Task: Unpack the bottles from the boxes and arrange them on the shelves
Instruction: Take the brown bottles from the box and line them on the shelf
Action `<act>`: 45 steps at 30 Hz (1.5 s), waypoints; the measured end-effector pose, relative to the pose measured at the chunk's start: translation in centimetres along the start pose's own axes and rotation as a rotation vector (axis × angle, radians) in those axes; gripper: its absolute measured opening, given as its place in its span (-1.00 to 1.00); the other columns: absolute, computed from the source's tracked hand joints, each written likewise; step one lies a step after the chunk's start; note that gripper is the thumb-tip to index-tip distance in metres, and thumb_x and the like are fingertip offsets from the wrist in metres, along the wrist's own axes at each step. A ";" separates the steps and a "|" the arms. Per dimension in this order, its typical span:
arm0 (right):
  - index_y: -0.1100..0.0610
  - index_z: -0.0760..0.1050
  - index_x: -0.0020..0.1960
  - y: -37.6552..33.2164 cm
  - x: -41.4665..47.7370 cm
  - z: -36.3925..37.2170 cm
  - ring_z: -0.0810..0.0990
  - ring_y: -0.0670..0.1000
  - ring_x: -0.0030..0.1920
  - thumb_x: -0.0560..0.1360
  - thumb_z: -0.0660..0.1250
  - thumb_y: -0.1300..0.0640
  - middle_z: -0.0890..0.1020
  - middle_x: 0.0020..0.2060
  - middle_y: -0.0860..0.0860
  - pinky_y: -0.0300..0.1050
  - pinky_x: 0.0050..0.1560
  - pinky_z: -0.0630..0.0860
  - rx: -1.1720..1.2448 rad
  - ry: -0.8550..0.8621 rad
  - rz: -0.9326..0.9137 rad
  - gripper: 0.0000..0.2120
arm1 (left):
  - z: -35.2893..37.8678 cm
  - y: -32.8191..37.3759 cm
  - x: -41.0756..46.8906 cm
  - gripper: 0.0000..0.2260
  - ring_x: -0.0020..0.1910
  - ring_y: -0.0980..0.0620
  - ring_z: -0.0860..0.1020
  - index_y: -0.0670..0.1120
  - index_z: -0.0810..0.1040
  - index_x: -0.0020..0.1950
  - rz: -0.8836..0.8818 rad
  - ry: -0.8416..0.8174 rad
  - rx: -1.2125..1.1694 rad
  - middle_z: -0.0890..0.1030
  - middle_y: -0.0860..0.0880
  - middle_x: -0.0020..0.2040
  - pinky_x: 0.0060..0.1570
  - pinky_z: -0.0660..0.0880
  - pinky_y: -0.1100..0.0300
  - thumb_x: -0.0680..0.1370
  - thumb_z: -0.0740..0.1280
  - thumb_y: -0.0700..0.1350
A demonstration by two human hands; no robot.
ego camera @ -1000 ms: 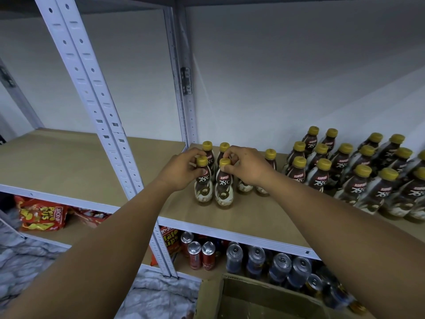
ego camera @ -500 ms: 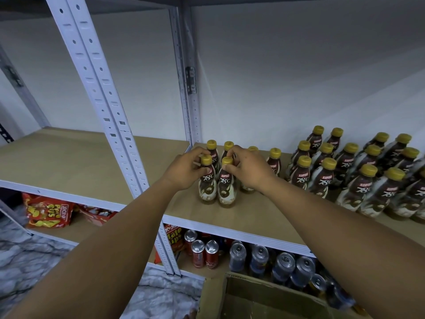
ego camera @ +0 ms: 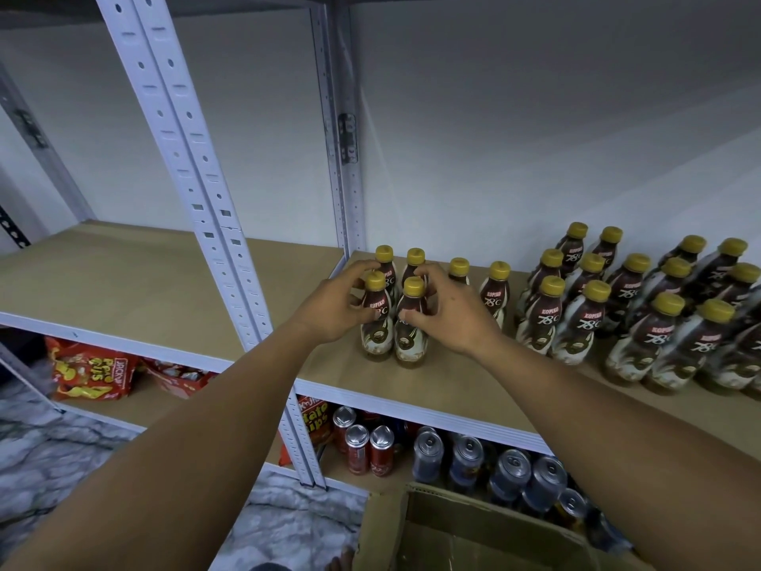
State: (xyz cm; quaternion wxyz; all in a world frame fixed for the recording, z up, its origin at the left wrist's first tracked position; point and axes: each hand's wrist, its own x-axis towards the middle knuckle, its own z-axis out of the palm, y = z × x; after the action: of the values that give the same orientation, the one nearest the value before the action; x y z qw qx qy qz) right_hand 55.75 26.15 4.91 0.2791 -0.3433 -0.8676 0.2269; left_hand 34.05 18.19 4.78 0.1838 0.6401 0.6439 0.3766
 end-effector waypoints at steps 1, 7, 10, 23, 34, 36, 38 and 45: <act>-0.09 0.32 0.38 0.1 -0.2 0.2 0.62 0.03 0.00 0.45 0.52 -0.05 0.63 0.10 -0.02 0.02 0.04 0.59 0.010 -0.014 0.011 -0.40 | 0.0 0.0 -0.1 -0.35 0.17 0.09 0.56 0.12 0.36 0.49 -0.008 -0.007 -0.004 0.58 0.06 0.22 0.12 0.59 0.17 0.48 0.53 -0.21; -0.19 0.26 0.38 0.3 -0.5 1.1 0.66 0.08 0.00 0.45 0.53 0.02 0.66 0.09 0.02 0.15 0.05 0.63 0.068 0.008 0.055 -0.36 | 0.4 0.1 -0.9 -0.36 0.05 0.09 0.59 0.12 0.32 0.52 -0.020 -0.002 0.003 0.56 0.07 0.11 0.09 0.57 0.19 0.53 0.48 -0.20; -0.23 0.25 0.37 0.4 -0.4 1.5 0.67 0.10 -0.04 0.45 0.53 0.00 0.67 0.04 0.06 0.18 0.01 0.64 0.069 0.002 0.057 -0.36 | 0.4 0.1 -1.2 -0.36 0.06 0.08 0.59 0.13 0.31 0.53 -0.024 -0.002 0.011 0.57 0.02 0.14 0.12 0.58 0.13 0.53 0.48 -0.19; -0.15 0.29 0.40 -1.1 -1.2 2.3 0.61 -0.06 -0.18 0.47 0.52 0.00 0.67 0.06 0.00 -0.18 -0.18 0.51 0.059 0.003 0.014 -0.39 | -0.8 -0.2 -3.4 -0.37 -0.01 0.04 0.62 0.17 0.29 0.53 -0.062 0.022 0.064 0.59 -0.04 0.17 0.10 0.55 0.14 0.55 0.47 -0.15; -0.19 0.27 0.43 -2.5 -1.8 3.4 0.67 0.03 -0.15 0.47 0.52 -0.03 0.68 0.03 0.07 0.07 0.00 0.63 0.049 0.007 0.036 -0.37 | -1.6 -0.8 -5.0 -0.36 -0.01 0.08 0.62 0.21 0.27 0.54 -0.102 0.031 0.060 0.57 -0.03 0.23 -0.03 0.47 0.31 0.57 0.46 -0.13; -0.16 0.28 0.45 -2.7 -2.0 3.3 0.68 0.04 -0.07 0.48 0.51 -0.01 0.68 0.09 0.05 0.04 0.05 0.62 0.058 0.008 0.031 -0.36 | -1.7 -0.9 -5.1 -0.36 0.01 0.08 0.63 0.22 0.26 0.55 -0.104 0.027 0.061 0.57 -0.02 0.25 -0.01 0.46 0.30 0.57 0.45 -0.13; -0.13 0.29 0.45 -2.8 -2.0 3.3 0.68 0.05 -0.04 0.48 0.51 0.01 0.68 0.11 0.04 0.03 0.07 0.61 0.065 0.012 0.026 -0.36 | -1.6 -0.9 -5.0 -0.36 0.01 0.08 0.63 0.22 0.25 0.55 -0.103 0.026 0.057 0.56 -0.02 0.26 0.00 0.47 0.28 0.57 0.45 -0.13; -0.19 0.25 0.44 -2.6 -2.0 3.5 0.68 0.04 -0.17 0.49 0.50 0.01 0.68 0.01 0.11 0.12 -0.01 0.63 0.067 0.000 0.034 -0.36 | -1.7 -1.2 -4.9 -0.36 0.02 0.05 0.65 0.25 0.25 0.54 -0.094 0.016 0.040 0.56 -0.01 0.27 0.04 0.51 0.23 0.57 0.45 -0.13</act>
State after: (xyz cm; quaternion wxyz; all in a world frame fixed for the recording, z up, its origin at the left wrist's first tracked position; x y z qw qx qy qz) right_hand 53.55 22.31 3.16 0.2865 -0.3483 -0.8537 0.2605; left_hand 32.60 13.16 3.80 0.1832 0.6095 0.6823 0.3597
